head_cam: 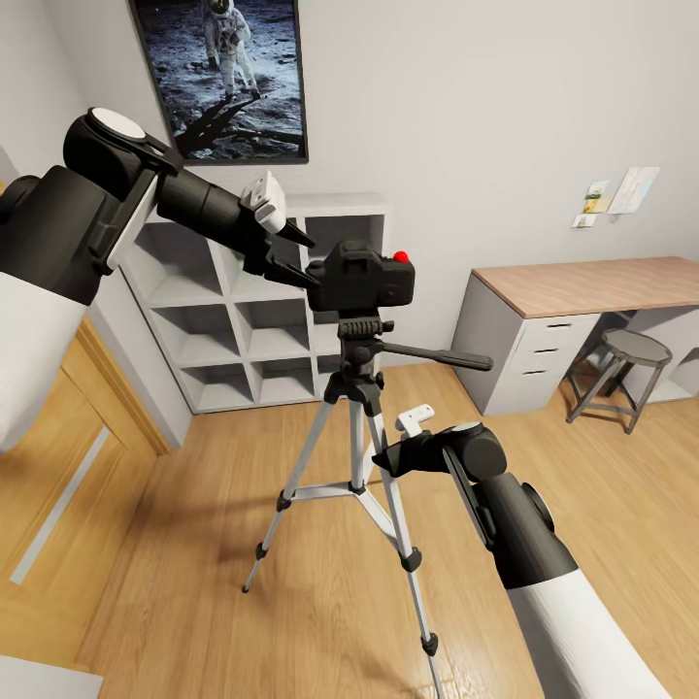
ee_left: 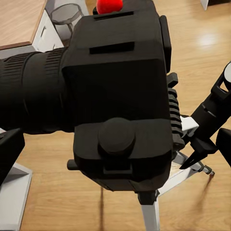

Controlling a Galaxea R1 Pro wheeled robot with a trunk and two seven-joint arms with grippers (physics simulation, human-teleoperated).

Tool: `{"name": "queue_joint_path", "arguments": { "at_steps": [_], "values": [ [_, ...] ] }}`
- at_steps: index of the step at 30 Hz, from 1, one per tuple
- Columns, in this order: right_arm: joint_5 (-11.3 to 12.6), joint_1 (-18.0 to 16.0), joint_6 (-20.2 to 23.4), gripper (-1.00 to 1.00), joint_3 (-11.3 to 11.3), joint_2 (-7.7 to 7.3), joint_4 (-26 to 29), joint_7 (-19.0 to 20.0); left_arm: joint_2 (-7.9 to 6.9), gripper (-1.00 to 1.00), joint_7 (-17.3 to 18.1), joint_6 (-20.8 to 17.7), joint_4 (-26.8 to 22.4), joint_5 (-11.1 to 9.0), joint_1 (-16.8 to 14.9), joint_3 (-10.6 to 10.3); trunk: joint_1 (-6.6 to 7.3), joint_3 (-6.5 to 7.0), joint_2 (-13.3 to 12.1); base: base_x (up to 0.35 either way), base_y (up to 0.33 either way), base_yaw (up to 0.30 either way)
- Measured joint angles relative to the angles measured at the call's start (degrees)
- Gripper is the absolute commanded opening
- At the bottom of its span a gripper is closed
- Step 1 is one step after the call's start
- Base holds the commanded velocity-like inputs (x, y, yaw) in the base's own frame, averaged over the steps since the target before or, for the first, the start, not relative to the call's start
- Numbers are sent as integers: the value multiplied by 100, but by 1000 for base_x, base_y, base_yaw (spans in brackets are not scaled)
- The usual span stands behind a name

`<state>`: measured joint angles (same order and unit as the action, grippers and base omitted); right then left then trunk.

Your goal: Attach the digital camera to the camera tripod in the bedroom.

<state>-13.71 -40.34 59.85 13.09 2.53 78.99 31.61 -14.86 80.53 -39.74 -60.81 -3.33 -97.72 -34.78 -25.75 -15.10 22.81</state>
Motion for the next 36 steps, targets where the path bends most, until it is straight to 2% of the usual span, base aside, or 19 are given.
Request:
{"name": "queue_joint_path", "arguments": {
  "at_steps": [7,10,12,13,17,18,19,20,24,25,30,32,36],
  "values": [
    [1,1,-2,-100,0,0,-2,1,0,100,-6,-3,5,-8,0,13,0,0,1,0,0,0],
    [1,2,0,-100,-1,0,-3,0,-3,100,-40,-11,26,-18,0,101,0,1,1,0,0,0],
    [1,1,0,-100,0,0,-3,0,-5,100,-86,-18,45,-29,0,259,0,0,1,0,0,0],
    [1,0,0,-100,0,0,-4,0,-10,100,-156,-30,92,-51,-1,493,0,1,1,0,0,0],
    [-1,1,-1,-100,-1,0,-3,3,-22,100,-303,-60,370,-133,-1,1099,0,1,1,0,0,0],
    [0,1,-1,-100,-1,0,-3,3,-26,100,-324,-67,484,-157,-1,1243,0,1,1,0,0,0],
    [-2,1,2,-100,1,0,2,1,-31,100,-345,-74,749,-197,-1,1483,0,0,0,0,0,0],
    [-2,0,0,-100,1,0,0,4,-36,100,-352,-77,902,-218,-1,1579,0,0,0,0,0,0],
    [-5,2,0,-100,3,0,8,5,-45,100,-364,-69,1520,-265,-1,1796,0,0,0,0,0,0],
    [-5,3,0,-100,1,-4,14,6,-44,100,-374,-66,1805,-276,0,1850,0,0,-1,0,0,0],
    [-7,5,0,-100,-2,-8,19,8,-25,100,-418,-94,2545,-299,18,1931,0,0,-1,0,0,0],
    [-6,4,0,-100,-3,-9,19,8,-30,100,-467,-134,3139,-279,31,1963,0,0,-1,0,0,0],
    [-3,3,1,-100,-2,-9,18,4,-73,100,-682,-275,3892,-267,36,1975,0,0,-1,0,0,0]
  ]
}}
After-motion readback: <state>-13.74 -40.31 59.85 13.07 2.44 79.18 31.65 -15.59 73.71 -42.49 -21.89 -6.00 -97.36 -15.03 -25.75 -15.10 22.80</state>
